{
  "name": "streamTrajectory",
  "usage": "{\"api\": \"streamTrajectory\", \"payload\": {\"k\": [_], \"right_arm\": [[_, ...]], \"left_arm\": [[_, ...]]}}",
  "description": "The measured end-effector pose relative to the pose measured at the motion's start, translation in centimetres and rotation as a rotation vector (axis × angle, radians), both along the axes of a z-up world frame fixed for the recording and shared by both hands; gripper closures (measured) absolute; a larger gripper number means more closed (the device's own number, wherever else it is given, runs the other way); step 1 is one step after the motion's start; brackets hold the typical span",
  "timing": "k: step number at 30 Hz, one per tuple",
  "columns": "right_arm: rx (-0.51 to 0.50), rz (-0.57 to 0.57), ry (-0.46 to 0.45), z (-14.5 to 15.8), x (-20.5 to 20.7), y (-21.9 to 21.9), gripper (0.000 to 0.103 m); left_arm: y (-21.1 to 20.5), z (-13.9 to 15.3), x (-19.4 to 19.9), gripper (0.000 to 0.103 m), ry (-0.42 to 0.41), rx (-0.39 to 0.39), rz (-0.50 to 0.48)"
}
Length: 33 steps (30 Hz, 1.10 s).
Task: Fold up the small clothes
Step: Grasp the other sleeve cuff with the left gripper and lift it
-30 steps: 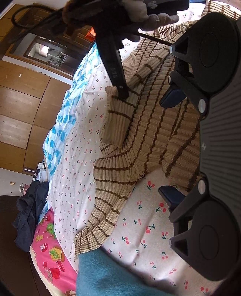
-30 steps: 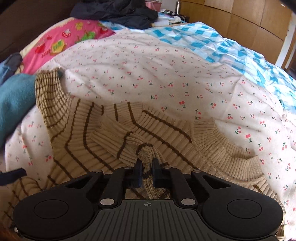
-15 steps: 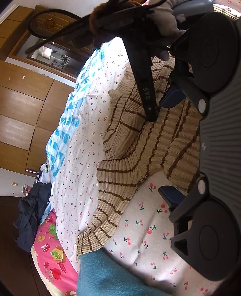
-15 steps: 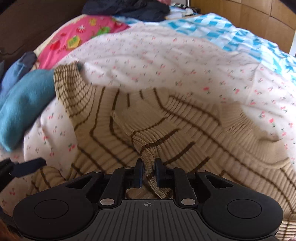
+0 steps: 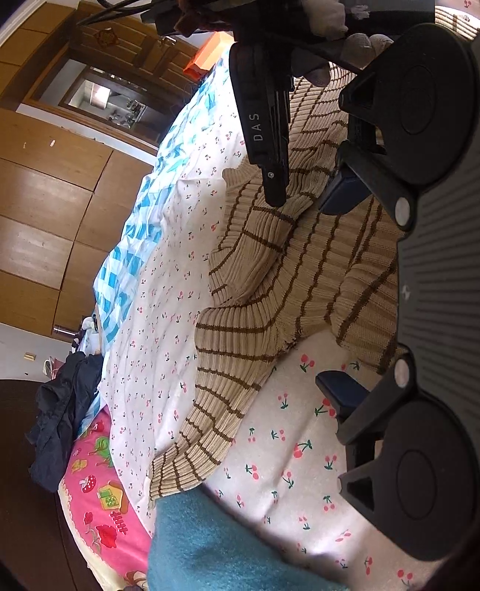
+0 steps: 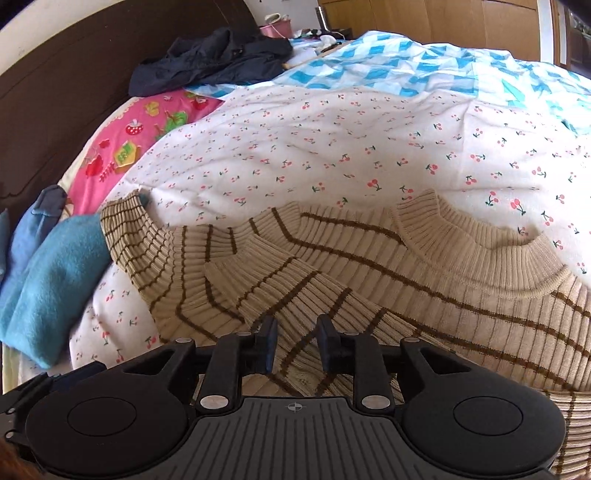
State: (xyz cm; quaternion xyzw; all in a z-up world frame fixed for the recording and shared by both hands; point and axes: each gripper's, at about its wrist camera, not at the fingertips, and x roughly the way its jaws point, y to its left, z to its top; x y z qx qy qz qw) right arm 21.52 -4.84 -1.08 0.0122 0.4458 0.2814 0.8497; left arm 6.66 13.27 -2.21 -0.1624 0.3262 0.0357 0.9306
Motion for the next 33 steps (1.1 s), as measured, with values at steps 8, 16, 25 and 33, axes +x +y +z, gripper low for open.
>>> {"api": "streamTrajectory", "payload": {"k": [8, 16, 25, 33], "right_arm": [[-0.040, 0.094, 0.049, -1.9, 1.3, 4.8, 0.078], [-0.011, 0.090, -0.006, -0.1, -1.1, 3.6, 0.078], [0.081, 0.059, 0.003, 1.2, -3.6, 0.8, 0.078], [0.154, 0.046, 0.025, 0.9, -3.4, 0.6, 0.078]], "left_arm": [[0.5, 0.3, -0.1, 0.008, -0.017, 0.035, 0.036], [5.1, 2.8, 1.1, 0.008, -0.077, 0.173, 0.168], [14.4, 4.9, 8.0, 0.028, -0.033, 0.150, 0.330], [24.2, 3.3, 13.5, 0.062, 0.097, -0.101, 0.452]]}}
